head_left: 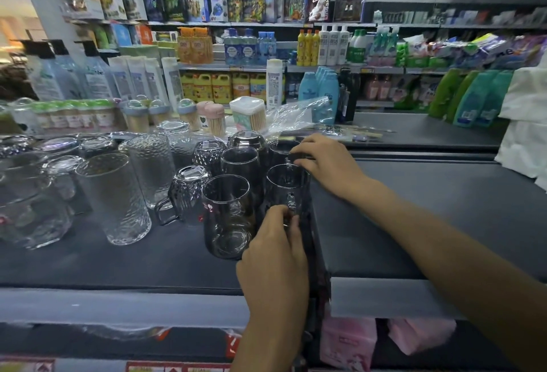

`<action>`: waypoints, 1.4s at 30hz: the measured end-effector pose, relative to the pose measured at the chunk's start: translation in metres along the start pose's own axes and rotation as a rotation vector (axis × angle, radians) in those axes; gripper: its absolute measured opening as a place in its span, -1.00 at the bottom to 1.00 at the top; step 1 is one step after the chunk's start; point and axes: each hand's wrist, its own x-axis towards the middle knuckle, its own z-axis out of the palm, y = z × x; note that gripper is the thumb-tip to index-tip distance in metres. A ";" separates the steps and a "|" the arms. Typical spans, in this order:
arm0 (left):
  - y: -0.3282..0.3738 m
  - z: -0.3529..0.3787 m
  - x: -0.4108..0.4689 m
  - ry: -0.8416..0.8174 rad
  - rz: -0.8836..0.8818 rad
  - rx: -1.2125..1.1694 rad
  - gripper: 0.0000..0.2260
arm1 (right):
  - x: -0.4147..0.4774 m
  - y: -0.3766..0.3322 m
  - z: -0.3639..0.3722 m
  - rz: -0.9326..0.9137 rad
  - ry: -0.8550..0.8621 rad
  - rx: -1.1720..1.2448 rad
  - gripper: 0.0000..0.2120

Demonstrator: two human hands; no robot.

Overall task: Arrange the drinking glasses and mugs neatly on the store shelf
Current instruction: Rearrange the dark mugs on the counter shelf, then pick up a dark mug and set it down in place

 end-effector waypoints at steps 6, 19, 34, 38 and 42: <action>-0.002 0.001 0.000 -0.020 -0.009 -0.011 -0.86 | 0.000 0.000 -0.002 -0.008 0.008 -0.013 -0.71; -0.024 -0.077 -0.002 0.139 0.424 -0.225 -0.85 | -0.001 -0.064 -0.055 -0.142 0.136 0.178 -0.76; -0.043 -0.082 0.199 -0.136 0.405 0.088 -0.77 | 0.116 -0.082 -0.028 0.089 -0.442 -0.035 -0.45; -0.041 -0.064 0.236 -0.181 0.320 0.079 -0.79 | 0.128 -0.079 -0.020 0.085 -0.514 -0.071 -0.45; -0.044 -0.049 0.251 -0.123 0.310 -0.022 -0.83 | 0.136 -0.083 -0.014 0.089 -0.533 -0.104 -0.42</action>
